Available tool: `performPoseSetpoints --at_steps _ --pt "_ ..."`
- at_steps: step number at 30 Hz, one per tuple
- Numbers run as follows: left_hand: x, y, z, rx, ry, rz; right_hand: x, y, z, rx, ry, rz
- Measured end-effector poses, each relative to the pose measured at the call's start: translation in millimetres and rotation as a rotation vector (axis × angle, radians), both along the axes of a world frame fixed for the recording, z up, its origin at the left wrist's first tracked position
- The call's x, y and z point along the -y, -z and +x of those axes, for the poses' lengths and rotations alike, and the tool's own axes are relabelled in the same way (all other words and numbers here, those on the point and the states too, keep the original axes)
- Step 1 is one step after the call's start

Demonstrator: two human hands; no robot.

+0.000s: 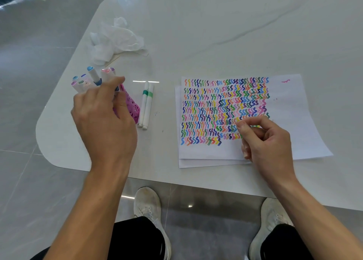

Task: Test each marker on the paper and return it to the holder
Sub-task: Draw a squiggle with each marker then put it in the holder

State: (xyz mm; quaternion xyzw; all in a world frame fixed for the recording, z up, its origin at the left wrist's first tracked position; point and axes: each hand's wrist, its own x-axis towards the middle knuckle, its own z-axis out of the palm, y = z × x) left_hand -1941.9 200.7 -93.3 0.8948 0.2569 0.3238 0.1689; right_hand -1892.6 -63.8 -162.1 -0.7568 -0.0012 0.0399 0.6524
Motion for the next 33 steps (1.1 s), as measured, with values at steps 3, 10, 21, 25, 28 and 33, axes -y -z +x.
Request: performPoseSetpoints --at_steps 3,10,21,25,28,33 --pt "-0.1 4.1 1.5 -0.076 -0.026 -0.024 0.3 0.4 -0.2 -0.001 -0.001 -0.001" --pt "7.0 -1.2 1.2 -0.007 0.024 0.066 0.3 0.0 -0.3 0.013 -0.015 -0.029" --pt "37.3 11.7 1.2 -0.079 0.377 0.147 -1.1 -5.9 -2.3 0.021 -0.028 -0.028" --pt "44.3 20.1 2.1 -0.282 0.301 -0.013 -0.8 -7.6 -2.4 0.025 -0.037 -0.018" --pt "42.2 27.1 5.3 -0.395 0.213 -0.03 -0.8 -7.4 -2.2 0.034 -0.047 -0.036" --pt "39.5 34.0 8.7 -0.497 0.147 -0.01 0.0 -7.1 -2.5 0.045 -0.059 -0.045"
